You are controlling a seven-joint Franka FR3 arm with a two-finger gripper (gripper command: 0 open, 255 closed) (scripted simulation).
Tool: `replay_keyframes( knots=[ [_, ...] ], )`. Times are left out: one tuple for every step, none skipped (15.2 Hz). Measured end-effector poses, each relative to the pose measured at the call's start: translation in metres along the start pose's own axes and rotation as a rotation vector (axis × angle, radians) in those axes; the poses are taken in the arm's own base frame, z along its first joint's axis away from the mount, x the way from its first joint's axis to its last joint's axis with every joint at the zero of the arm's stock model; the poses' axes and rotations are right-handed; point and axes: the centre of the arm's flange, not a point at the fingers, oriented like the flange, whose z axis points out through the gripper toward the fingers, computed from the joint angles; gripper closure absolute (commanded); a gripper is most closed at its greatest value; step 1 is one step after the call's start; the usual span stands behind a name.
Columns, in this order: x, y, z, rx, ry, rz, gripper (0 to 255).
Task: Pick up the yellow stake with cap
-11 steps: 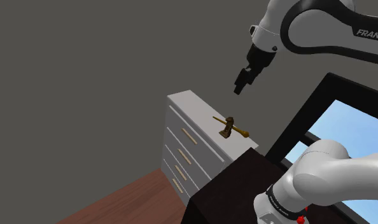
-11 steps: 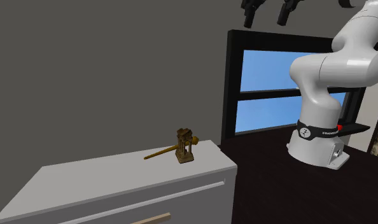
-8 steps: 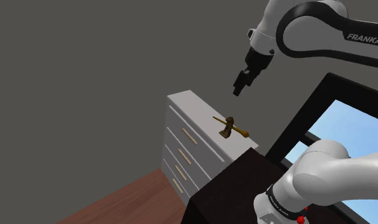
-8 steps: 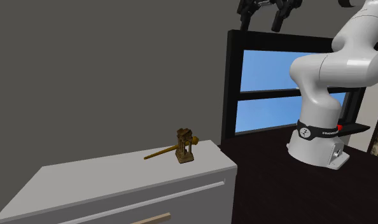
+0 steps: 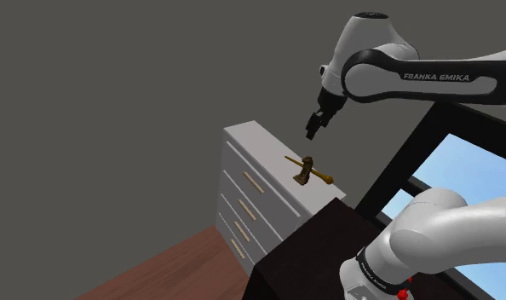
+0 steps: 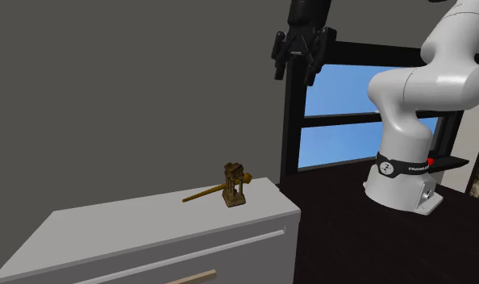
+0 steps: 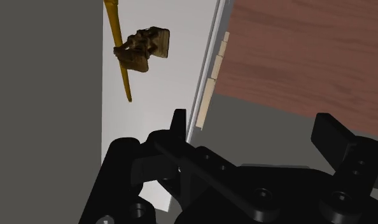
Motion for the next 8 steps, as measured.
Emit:
replay_keyframes(
  knots=[
    [0.004, 0.005, 0.011, -0.002, -0.004, -0.001, 0],
    [0.008, 0.013, 0.021, -0.003, -0.009, -0.003, 0],
    [0.011, 0.019, 0.031, -0.004, -0.013, -0.004, 0],
    [0.014, 0.027, 0.044, -0.006, -0.018, -0.006, 0],
    [0.018, 0.033, 0.057, -0.007, -0.023, -0.007, 0],
    [0.020, 0.040, 0.069, -0.008, -0.027, -0.009, 0],
    [0.025, 0.046, 0.078, -0.010, -0.031, -0.010, 0],
    [0.025, 0.052, 0.093, -0.011, -0.036, -0.012, 0]
  ],
)
